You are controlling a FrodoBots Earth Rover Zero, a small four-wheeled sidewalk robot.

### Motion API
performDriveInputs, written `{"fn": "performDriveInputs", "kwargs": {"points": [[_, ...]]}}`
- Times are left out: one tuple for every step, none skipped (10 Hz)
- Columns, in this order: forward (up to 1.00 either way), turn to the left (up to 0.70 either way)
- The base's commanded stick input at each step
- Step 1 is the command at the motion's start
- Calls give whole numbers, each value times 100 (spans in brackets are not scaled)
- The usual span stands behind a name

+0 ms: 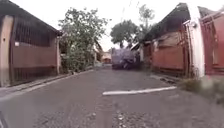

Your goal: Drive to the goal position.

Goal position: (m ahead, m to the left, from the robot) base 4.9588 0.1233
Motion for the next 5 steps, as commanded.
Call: {"fn": "performDriveInputs", "kwargs": {"points": [[70,0],[70,0],[70,0],[70,0],[70,0]]}}
